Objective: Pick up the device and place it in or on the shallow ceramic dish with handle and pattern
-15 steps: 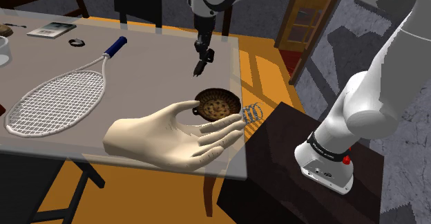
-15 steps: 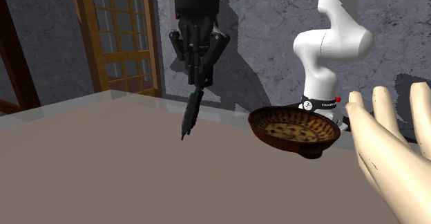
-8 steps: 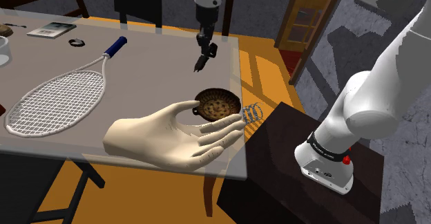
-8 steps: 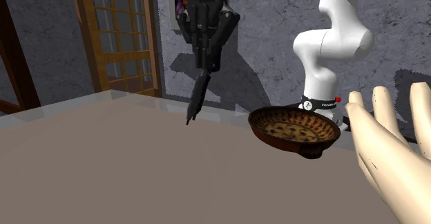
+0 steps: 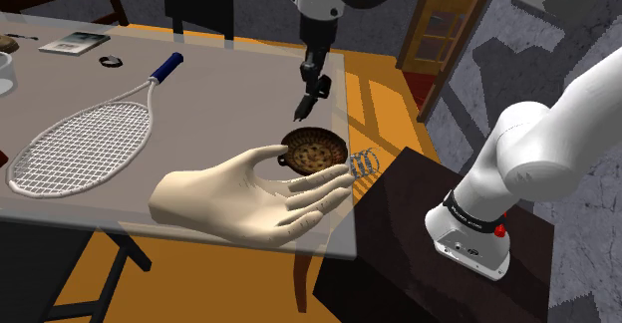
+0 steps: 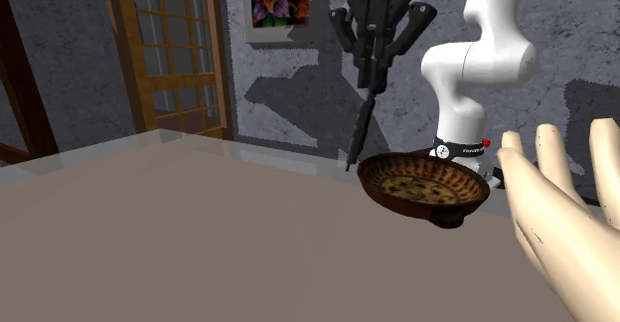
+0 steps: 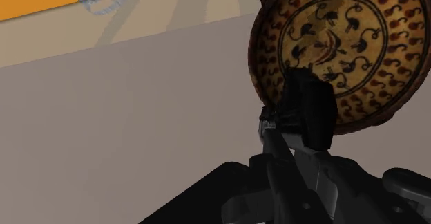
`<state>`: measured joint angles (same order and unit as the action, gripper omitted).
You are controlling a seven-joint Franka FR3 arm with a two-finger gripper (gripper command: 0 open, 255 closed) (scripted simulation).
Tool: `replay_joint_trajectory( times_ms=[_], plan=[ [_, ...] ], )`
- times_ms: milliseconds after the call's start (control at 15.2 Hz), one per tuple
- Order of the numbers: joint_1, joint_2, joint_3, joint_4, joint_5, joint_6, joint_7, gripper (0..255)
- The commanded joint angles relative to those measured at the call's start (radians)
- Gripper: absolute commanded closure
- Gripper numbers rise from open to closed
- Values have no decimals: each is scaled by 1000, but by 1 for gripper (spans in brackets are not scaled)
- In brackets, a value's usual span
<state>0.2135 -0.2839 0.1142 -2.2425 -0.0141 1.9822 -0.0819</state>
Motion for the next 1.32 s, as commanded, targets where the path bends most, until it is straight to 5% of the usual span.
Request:
replay_joint_trajectory(
  times_ms=[0,330,1254],
  plan=[
    [17,-66,18,-56,13,-10,27,255],
    [59,-194,65,-147,51,-48,92,255],
    [59,-135,80,-291,51,155,104,255]
  ],
)
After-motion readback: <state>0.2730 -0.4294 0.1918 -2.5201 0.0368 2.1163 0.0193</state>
